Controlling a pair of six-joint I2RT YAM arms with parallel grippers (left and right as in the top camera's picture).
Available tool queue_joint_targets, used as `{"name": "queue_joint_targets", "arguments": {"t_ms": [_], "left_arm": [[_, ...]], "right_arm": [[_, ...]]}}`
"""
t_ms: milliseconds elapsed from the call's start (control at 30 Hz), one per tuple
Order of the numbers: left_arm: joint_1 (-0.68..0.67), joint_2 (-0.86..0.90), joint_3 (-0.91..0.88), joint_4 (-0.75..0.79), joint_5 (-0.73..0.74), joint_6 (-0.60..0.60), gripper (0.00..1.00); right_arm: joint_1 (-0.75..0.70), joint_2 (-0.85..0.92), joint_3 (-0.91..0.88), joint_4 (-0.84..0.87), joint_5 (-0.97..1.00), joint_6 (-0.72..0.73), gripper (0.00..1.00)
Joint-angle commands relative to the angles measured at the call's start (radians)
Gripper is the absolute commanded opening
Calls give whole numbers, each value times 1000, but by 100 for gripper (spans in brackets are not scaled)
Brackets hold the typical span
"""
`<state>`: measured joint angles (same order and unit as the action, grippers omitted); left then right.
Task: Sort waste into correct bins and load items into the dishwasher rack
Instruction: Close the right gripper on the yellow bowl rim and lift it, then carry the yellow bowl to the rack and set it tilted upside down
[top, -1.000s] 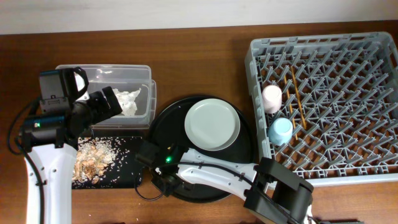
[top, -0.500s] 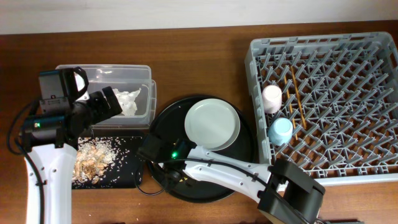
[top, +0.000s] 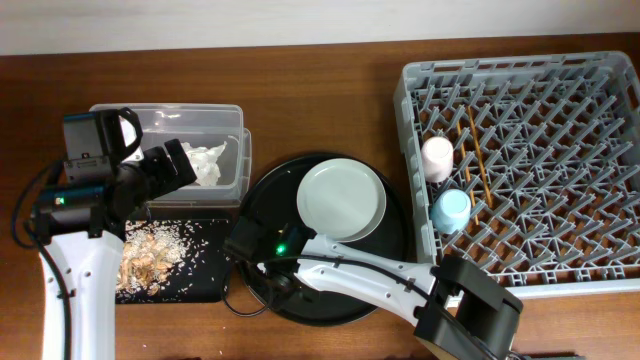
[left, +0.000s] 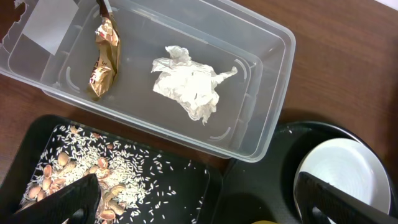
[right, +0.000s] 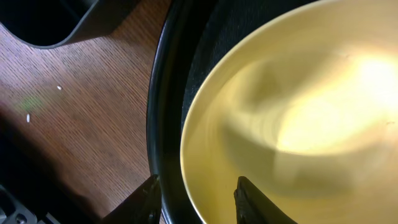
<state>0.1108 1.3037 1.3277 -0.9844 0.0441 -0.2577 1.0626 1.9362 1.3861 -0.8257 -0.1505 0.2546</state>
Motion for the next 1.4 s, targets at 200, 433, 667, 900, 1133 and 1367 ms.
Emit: {"name": "queue_joint_targets", "arguments": {"t_ms": [200,433,667,900,1133,1367], "left_arm": [[3,6,0,-2,-8,-2,99],[3,6,0,-1,-8,-2,99],[3,6,0,-1,-8,-2,99],[3,6,0,-1,-8,-2,99],[3,6,0,-1,-8,-2,99],[3,6,0,-1,-8,-2,99]], "right_arm": [[-3,2,-42,15,31,-2,39],[-3,2,-51,21,26,-3,11],[-83,-150,226,-166,36,-133,4],[-761,-191,508,-333,-388,-426,4],[-1302,9,506,-248,-1066,-600,4],[-1427,280,506,-82,-1402,-579,4]]}}
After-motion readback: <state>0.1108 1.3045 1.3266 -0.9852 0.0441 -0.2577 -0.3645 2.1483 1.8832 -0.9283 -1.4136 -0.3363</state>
